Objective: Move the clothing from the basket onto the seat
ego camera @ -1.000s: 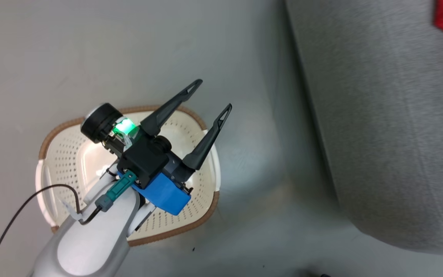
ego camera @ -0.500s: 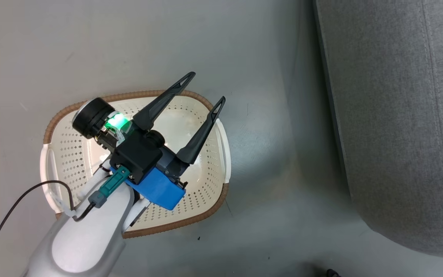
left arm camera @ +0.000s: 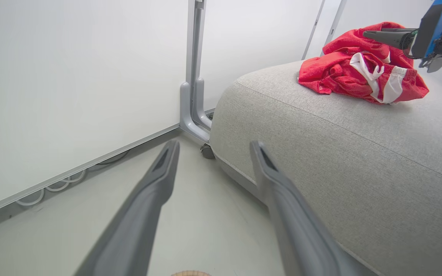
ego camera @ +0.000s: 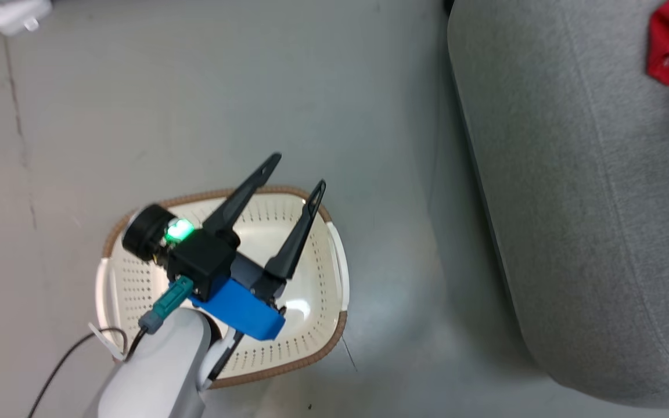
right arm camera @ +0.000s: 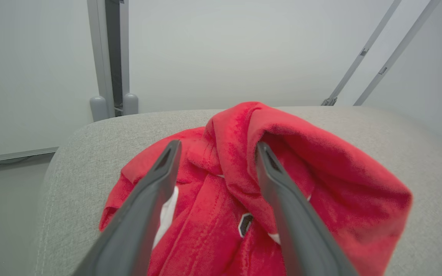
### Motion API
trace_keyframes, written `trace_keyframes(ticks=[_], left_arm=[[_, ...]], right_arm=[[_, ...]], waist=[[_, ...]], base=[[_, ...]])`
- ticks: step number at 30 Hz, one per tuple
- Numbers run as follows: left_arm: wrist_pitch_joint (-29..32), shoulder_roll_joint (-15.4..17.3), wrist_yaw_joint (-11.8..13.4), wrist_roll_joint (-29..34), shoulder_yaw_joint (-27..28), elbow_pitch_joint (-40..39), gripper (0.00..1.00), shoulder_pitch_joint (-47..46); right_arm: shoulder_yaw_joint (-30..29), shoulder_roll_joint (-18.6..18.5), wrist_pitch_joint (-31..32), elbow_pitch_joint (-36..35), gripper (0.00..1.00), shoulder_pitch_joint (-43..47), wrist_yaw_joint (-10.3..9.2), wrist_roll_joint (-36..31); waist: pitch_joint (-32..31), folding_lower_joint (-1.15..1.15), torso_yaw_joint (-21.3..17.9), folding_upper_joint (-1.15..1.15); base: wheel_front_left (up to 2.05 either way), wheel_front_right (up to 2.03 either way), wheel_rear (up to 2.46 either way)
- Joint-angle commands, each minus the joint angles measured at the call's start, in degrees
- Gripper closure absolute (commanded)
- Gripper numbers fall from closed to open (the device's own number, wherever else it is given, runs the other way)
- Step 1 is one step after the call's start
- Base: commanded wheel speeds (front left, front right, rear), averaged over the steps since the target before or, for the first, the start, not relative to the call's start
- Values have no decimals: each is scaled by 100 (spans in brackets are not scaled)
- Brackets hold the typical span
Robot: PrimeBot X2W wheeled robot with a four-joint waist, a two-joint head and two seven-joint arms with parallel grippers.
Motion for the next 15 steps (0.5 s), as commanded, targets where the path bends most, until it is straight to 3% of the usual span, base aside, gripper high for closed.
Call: trace_keyframes(ticks=[1, 6, 15], left_arm=[[-17, -70, -22, -56, 91, 49, 0, 263], [-17, -260, -22, -137, 481, 171, 0, 999], [-17, -470, -22, -147, 1216, 185, 0, 1998]], right_arm=[[138, 58, 38, -38, 0, 272, -6, -58], [562, 326, 208, -421, 0, 1017, -6, -107], [1098, 925, 300, -1461, 0, 2352, -6, 130]], waist=[[-646, 0, 90, 0], [-1554, 0, 223, 0], [-2476, 0, 518, 0]], base=[[0, 0, 0], [0, 0, 0], [0, 0, 0]])
